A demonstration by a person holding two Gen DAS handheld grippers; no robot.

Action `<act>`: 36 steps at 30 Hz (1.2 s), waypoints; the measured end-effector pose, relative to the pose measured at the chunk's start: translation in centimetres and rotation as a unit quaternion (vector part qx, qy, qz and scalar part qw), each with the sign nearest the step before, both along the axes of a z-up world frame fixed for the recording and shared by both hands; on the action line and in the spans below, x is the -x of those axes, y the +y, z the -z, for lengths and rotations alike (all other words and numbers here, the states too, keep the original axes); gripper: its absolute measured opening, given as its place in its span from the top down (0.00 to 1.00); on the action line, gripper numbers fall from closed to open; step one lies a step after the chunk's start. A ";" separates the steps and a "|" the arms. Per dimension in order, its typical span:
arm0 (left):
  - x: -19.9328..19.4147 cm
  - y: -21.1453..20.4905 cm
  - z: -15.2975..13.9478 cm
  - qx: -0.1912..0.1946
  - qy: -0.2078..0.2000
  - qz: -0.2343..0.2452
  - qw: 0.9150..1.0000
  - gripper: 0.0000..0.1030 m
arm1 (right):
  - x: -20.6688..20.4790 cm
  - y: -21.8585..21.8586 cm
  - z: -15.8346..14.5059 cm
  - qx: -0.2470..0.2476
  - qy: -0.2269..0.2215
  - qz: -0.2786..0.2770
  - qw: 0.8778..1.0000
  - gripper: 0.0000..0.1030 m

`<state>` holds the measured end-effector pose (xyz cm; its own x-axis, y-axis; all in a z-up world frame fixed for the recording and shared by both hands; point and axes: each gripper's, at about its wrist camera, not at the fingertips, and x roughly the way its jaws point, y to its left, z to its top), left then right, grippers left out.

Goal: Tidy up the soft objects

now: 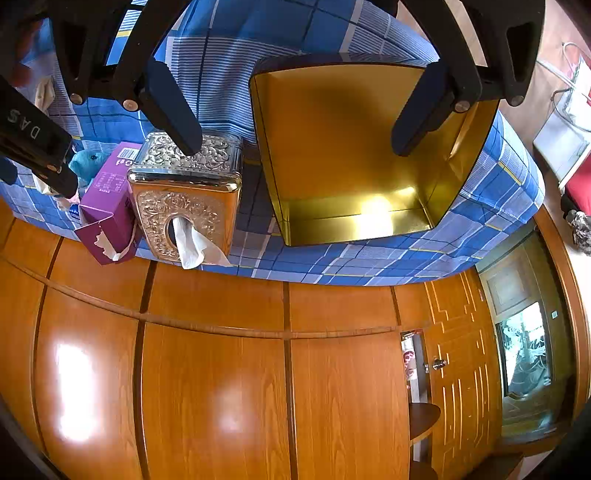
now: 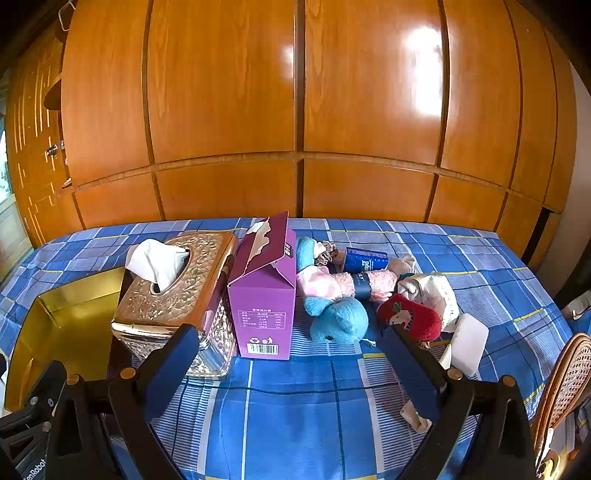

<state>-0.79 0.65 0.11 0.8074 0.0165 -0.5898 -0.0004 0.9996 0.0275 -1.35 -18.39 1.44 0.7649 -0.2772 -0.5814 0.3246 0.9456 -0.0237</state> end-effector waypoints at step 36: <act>-0.4 0.1 0.3 -0.001 0.017 -0.005 1.000 0.00 | 0.0 0.0 0.1 -0.001 -0.001 0.000 1.000 0.01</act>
<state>-0.35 0.77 -0.20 0.7868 0.0253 -0.6168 -0.0097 0.9995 0.0287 -1.39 -18.44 1.33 0.7665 -0.2762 -0.5798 0.3251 0.9455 -0.0205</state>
